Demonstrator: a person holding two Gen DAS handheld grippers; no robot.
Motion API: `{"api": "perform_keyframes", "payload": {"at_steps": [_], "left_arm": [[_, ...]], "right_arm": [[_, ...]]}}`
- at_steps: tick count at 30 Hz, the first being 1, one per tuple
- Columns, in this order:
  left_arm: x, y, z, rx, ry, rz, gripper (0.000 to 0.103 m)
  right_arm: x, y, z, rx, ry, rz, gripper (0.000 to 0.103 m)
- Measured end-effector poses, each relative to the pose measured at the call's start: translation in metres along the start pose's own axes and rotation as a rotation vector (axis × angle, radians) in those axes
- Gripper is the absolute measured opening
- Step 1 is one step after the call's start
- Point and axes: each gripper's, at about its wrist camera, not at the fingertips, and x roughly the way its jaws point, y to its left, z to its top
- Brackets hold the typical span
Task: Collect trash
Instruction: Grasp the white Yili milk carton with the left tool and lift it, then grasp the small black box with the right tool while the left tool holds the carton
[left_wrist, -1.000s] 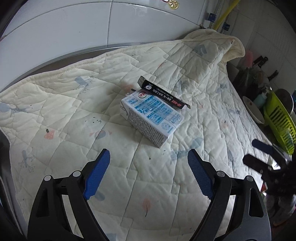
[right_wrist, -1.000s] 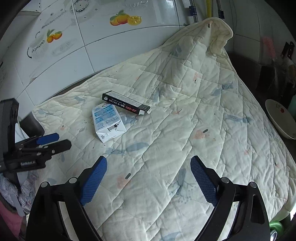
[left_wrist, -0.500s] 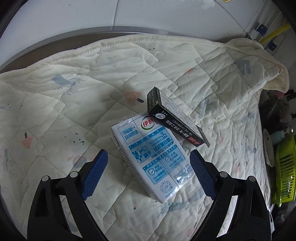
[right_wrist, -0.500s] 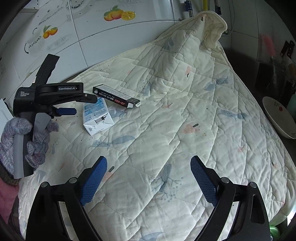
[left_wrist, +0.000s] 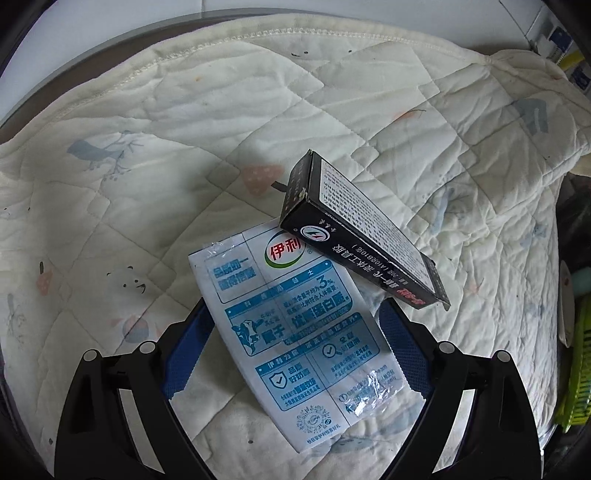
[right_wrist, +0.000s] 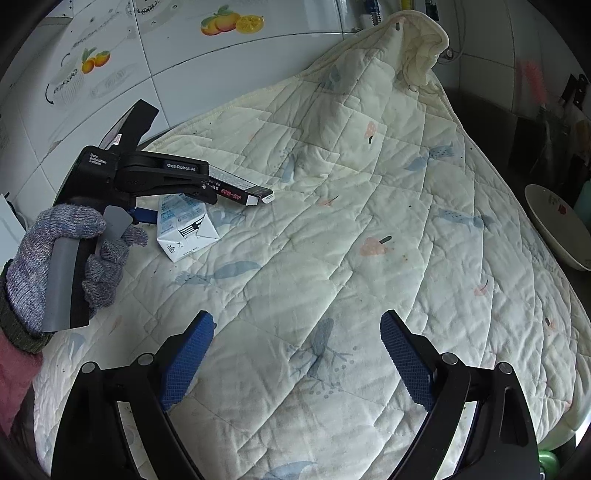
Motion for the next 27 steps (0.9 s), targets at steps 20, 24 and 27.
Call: {"api": "perform_keyframes", "payload": {"at_steps": [20,24,27], "left_arm": [[-0.059,0.081,-0.062,0.115,-0.087,-0.04,0.07],[-0.067,0.11,-0.076,0.12,-0.087,-0.047,0.07],[-0.071,0.117,-0.081,0.127,-0.096,-0.057,0.07]], "right_arm": [[0.017,0.031,0.019,-0.095,0.016,0.03,0.089],[0.031,0.046,0.032,-0.127,0.021,0.056,0.089],[0.045,0.055,0.044,-0.166,0.033,0.07,0.089]]}}
